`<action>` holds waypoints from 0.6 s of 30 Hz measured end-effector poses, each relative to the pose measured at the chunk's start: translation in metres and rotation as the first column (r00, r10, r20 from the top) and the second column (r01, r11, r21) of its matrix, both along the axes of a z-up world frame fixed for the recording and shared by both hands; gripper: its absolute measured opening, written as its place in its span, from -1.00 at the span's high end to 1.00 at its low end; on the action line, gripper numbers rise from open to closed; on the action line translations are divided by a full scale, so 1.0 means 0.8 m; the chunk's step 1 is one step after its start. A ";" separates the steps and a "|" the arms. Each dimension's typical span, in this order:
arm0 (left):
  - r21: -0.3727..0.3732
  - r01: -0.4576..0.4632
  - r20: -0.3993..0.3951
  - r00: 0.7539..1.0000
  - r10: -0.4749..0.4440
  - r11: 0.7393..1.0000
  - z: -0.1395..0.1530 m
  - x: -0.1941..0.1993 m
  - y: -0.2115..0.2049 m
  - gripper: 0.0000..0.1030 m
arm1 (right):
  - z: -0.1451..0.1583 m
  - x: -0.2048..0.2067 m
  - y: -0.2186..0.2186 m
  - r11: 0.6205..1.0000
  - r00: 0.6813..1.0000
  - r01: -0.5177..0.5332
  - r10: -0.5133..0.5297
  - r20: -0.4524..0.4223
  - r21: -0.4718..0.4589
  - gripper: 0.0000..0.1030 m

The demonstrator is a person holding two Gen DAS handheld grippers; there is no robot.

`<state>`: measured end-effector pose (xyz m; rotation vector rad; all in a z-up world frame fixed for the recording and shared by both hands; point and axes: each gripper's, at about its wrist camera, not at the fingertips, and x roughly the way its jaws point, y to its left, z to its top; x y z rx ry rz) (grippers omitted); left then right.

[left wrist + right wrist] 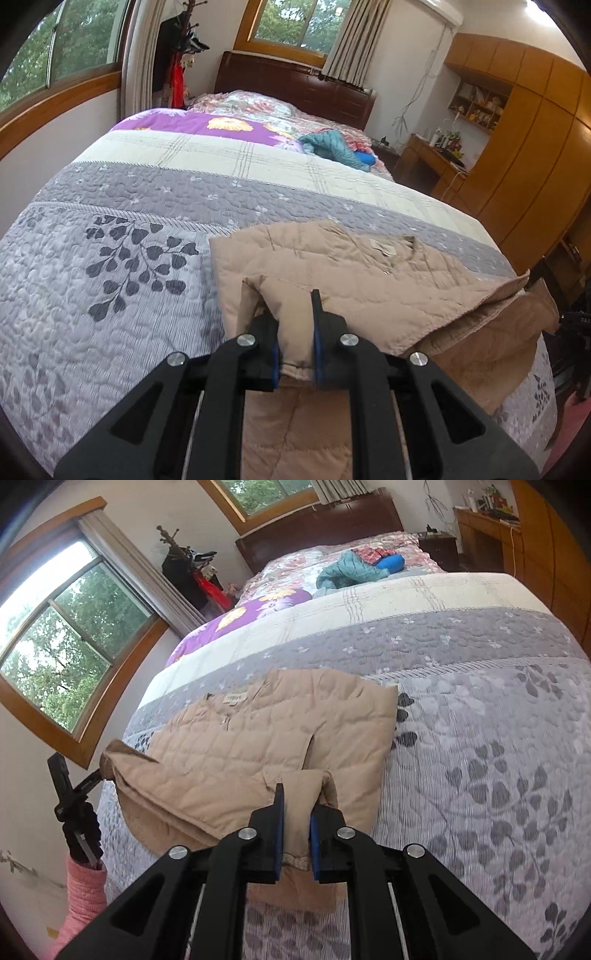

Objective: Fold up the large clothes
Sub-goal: 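Lift the hem with both grippers and fold it toward the collar, then lay the folded hem on the coat and open both grippers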

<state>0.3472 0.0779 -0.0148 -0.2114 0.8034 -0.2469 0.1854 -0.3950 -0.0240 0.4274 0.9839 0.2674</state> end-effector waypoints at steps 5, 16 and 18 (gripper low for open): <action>0.003 -0.019 -0.039 0.999 0.019 1.000 -0.018 0.041 -0.006 0.77 | -0.015 0.040 -0.005 1.000 0.999 0.015 -0.014 -0.039 0.013 0.78; 0.008 -0.045 -0.126 0.991 0.046 0.999 -0.059 0.116 -0.013 0.77 | -0.061 0.121 -0.015 0.998 0.990 0.051 -0.048 -0.129 0.023 0.78; 0.007 -0.047 -0.141 0.989 0.048 0.999 -0.068 0.126 -0.013 0.77 | -0.071 0.131 -0.016 0.998 0.988 0.054 -0.050 -0.146 0.026 0.78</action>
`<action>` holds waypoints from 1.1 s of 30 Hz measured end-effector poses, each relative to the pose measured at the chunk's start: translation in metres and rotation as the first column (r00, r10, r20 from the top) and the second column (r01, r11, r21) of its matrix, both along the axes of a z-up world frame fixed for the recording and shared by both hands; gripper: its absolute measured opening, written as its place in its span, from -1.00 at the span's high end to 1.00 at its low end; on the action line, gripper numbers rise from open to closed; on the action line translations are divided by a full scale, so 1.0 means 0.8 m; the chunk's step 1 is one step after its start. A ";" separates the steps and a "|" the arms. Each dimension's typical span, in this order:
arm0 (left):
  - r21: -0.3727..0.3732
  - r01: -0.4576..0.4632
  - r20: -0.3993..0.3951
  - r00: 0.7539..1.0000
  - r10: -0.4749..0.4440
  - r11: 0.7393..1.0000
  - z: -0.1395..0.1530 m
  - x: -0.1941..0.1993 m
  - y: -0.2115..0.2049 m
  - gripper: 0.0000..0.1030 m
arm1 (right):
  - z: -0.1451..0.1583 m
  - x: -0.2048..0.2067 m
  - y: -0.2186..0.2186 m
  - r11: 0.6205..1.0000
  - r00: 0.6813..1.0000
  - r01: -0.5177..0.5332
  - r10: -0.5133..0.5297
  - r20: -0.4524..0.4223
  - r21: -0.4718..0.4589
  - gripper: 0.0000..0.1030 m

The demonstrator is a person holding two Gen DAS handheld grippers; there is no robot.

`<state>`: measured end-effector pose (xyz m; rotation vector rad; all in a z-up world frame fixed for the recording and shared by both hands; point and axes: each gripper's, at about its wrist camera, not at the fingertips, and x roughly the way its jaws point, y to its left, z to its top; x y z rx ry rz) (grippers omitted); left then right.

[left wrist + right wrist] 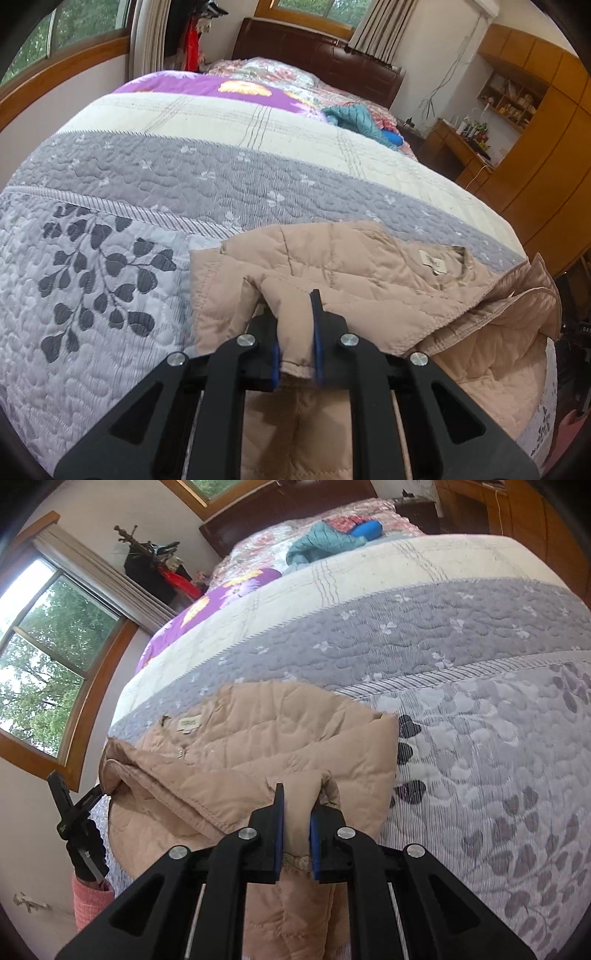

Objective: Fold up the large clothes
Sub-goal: 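Lay the folded hem on the coat and open both grippers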

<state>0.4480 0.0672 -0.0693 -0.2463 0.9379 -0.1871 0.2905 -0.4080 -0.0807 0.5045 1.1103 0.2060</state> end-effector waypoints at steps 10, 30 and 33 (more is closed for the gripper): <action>-0.089 -0.002 -0.097 0.995 -0.007 0.996 -0.028 0.035 0.008 0.61 | -0.045 0.035 -0.018 0.991 0.994 0.058 -0.047 -0.096 0.117 0.61; -0.266 -0.023 -0.026 1.000 0.016 0.964 0.033 -0.022 0.084 0.16 | -0.007 -0.053 -0.018 0.993 0.999 -0.025 0.022 0.033 0.111 -0.01; -0.200 0.024 -0.018 0.999 -0.028 0.979 0.027 -0.056 0.075 0.11 | -0.010 -0.078 -0.002 0.995 0.998 -0.061 0.058 0.040 0.079 -0.01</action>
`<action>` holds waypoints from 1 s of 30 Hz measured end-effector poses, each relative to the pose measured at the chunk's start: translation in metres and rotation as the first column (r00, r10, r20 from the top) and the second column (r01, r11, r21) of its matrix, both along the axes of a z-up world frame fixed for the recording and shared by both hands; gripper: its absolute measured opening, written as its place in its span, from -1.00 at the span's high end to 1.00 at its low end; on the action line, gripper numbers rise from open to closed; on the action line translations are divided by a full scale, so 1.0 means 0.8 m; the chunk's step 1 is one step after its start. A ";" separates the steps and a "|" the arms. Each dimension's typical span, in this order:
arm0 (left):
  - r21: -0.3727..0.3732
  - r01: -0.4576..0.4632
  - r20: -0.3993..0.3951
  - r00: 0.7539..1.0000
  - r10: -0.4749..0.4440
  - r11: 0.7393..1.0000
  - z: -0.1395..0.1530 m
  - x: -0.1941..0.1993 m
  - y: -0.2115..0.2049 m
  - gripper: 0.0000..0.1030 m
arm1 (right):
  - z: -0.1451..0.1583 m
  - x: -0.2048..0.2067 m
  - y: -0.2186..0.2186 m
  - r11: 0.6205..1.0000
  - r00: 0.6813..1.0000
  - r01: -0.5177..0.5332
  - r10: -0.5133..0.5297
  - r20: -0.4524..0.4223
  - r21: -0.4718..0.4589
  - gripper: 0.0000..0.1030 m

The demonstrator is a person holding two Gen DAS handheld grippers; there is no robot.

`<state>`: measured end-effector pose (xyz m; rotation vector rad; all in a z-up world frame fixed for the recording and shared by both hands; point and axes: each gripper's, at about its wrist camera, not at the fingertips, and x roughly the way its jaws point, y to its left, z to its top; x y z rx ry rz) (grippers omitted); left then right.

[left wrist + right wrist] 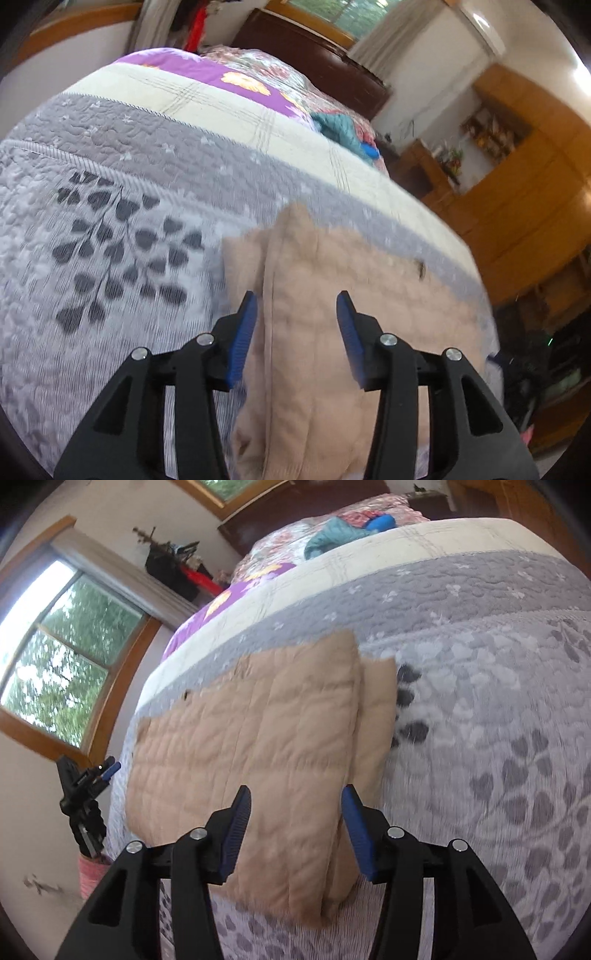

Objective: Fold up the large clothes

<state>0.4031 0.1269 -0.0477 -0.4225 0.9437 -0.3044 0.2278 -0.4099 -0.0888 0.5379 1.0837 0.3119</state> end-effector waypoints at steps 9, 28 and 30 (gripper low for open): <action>0.129 0.029 0.038 0.999 -0.034 0.991 -0.036 -0.079 -0.033 0.14 | -0.026 -0.058 0.030 0.998 1.000 -0.018 0.019 0.019 -0.061 0.06; 0.249 -0.017 0.054 0.999 0.004 0.968 -0.075 -0.104 -0.048 0.69 | -0.069 -0.020 0.052 0.997 1.000 0.009 -0.011 -0.023 -0.075 0.73; 0.249 -0.023 0.048 0.999 0.011 0.968 -0.076 -0.104 -0.049 0.69 | -0.068 -0.019 0.053 0.996 1.000 0.014 -0.016 -0.022 -0.083 0.75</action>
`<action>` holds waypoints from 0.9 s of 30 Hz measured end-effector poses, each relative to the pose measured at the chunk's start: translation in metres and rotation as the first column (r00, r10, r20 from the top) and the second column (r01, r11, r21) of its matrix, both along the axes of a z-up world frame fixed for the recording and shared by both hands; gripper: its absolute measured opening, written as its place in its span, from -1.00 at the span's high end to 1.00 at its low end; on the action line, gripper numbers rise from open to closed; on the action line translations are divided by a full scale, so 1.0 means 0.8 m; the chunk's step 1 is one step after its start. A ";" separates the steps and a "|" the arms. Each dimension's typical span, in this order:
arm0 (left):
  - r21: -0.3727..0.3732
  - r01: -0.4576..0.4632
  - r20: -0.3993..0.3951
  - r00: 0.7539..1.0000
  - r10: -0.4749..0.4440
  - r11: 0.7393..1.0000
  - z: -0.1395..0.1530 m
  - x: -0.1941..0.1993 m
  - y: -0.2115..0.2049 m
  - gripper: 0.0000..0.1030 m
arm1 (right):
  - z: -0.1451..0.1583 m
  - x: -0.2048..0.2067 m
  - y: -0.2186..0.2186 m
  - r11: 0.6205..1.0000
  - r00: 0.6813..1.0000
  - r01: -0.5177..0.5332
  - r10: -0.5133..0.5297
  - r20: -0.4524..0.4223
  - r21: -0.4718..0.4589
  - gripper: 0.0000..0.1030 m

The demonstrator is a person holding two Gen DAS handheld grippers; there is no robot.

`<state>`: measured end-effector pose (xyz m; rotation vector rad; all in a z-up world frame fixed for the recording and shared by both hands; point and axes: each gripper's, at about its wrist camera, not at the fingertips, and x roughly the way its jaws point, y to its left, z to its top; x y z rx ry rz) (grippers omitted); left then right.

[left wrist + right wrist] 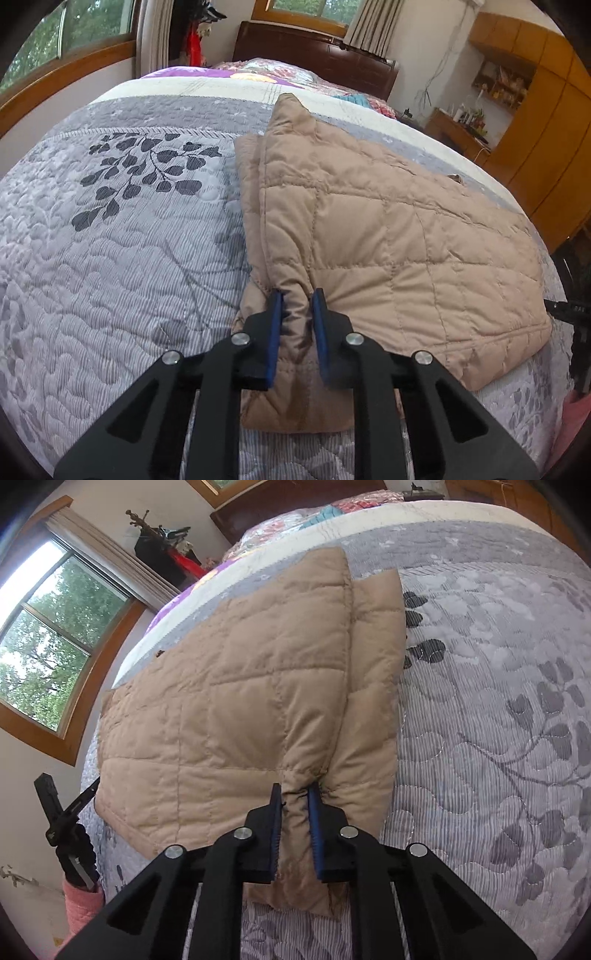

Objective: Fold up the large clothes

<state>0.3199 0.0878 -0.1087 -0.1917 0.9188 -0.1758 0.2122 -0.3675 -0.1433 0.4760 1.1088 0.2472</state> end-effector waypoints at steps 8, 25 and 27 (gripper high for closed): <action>0.130 -0.116 0.097 0.990 0.103 0.985 0.061 -0.032 -0.019 0.56 | 0.067 -0.039 0.021 0.961 0.982 0.150 -0.119 0.145 -0.231 0.57; 0.163 0.035 0.139 0.989 -0.058 0.986 0.070 -0.044 -0.177 0.53 | 0.081 -0.033 0.164 0.968 0.973 -0.003 0.061 0.221 -0.251 0.57; 0.171 0.044 0.122 0.990 -0.065 0.984 0.055 -0.039 -0.183 0.53 | 0.071 -0.029 0.171 0.964 0.975 -0.014 0.072 0.209 -0.264 0.57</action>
